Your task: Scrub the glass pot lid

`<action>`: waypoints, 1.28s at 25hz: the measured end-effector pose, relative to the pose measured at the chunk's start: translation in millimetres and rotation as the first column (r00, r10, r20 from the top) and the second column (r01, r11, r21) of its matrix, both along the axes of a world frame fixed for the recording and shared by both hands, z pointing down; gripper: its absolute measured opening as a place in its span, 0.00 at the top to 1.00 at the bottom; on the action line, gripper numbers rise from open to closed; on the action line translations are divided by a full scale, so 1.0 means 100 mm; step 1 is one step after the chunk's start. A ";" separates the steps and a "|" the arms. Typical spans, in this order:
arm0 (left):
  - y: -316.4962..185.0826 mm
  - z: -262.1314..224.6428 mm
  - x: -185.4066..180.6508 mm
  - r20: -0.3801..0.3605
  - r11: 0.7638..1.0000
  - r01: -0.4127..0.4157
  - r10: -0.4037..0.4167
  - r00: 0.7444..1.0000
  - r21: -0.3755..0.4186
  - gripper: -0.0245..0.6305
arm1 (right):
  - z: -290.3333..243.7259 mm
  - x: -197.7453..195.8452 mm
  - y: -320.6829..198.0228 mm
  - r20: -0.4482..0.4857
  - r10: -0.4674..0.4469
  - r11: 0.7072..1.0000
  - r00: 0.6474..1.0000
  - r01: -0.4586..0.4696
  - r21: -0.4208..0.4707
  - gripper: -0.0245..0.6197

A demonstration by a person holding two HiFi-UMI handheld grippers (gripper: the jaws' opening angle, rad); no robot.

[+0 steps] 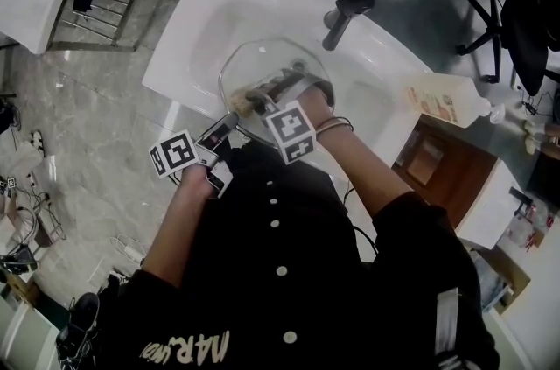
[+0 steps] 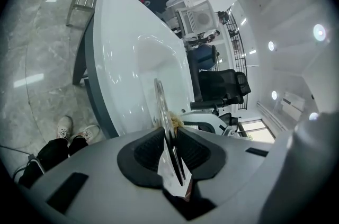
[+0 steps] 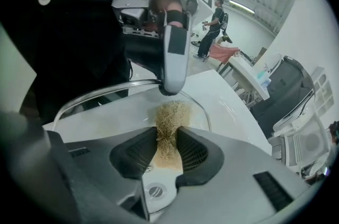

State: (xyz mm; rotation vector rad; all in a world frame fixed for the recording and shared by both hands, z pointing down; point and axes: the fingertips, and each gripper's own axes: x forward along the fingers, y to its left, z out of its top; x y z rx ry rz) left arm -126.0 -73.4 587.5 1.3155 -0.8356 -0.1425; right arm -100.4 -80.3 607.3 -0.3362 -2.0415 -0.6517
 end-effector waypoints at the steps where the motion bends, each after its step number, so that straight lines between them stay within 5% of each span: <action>1: 0.00 0.00 0.00 0.000 1.000 -0.002 0.002 1.000 0.000 0.82 | -0.01 0.02 0.03 -0.003 -0.004 1.000 1.000 0.004 -0.002 0.76; 21: 0.02 -0.03 0.00 -0.021 0.998 -0.061 0.061 0.998 -0.011 0.82 | -0.19 0.70 0.67 -0.156 -0.167 0.984 0.974 0.154 -0.088 0.76; 32: 0.04 -0.05 0.03 -0.025 0.998 -0.069 0.069 0.997 -0.007 0.82 | -0.18 1.04 0.84 -0.255 -0.186 0.973 0.949 0.142 -0.179 0.76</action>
